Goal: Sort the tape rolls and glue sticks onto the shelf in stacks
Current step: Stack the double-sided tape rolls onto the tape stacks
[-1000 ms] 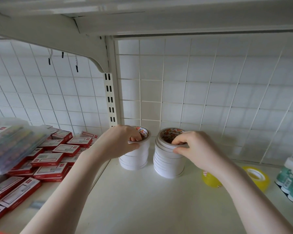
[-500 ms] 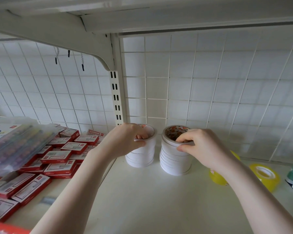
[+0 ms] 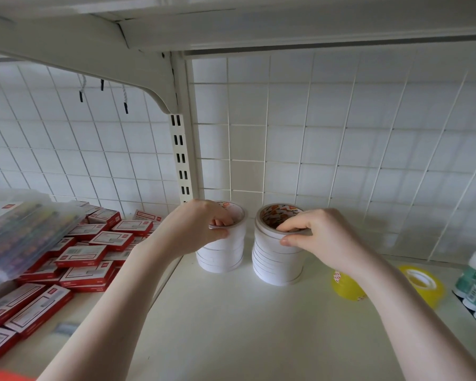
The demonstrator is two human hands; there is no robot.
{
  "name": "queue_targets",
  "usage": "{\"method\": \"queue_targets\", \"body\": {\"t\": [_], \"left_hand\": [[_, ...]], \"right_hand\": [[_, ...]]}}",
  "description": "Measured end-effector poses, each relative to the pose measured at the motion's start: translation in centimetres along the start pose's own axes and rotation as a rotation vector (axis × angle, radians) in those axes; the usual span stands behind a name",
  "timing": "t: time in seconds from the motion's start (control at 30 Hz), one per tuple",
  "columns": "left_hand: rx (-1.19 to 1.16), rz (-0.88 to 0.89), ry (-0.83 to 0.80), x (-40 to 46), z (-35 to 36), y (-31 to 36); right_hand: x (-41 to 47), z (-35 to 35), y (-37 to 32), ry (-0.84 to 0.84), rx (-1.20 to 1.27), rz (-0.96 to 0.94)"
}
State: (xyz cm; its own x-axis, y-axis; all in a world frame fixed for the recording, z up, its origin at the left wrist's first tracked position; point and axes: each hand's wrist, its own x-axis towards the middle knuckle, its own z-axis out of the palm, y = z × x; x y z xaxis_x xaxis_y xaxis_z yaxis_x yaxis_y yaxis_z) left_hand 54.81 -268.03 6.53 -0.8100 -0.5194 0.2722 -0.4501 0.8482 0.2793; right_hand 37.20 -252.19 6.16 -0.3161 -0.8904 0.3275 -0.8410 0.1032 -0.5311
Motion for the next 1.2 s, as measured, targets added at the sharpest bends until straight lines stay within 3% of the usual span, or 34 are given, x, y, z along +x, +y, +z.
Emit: {"method": "queue_targets", "body": {"t": [0.63, 0.77, 0.97, 1.2], "left_hand": [[0.017, -0.011, 0.028, -0.6, -0.1, 0.7], [0.029, 0.015, 0.184, -1.7, 0.4, 1.2], [0.096, -0.068, 0.456, -4.9, 2.5, 4.1], [0.063, -0.223, 0.472, -8.7, 6.3, 10.1]], "right_hand": [[0.0, 0.1, 0.5, 0.036, 0.033, -0.077], [-0.8, -0.9, 1.1, 0.188, -0.047, -0.138], [-5.0, -3.0, 4.4, 0.387, -0.225, -0.052], [-11.5, -4.9, 8.4, 0.484, -0.324, -0.023]]}}
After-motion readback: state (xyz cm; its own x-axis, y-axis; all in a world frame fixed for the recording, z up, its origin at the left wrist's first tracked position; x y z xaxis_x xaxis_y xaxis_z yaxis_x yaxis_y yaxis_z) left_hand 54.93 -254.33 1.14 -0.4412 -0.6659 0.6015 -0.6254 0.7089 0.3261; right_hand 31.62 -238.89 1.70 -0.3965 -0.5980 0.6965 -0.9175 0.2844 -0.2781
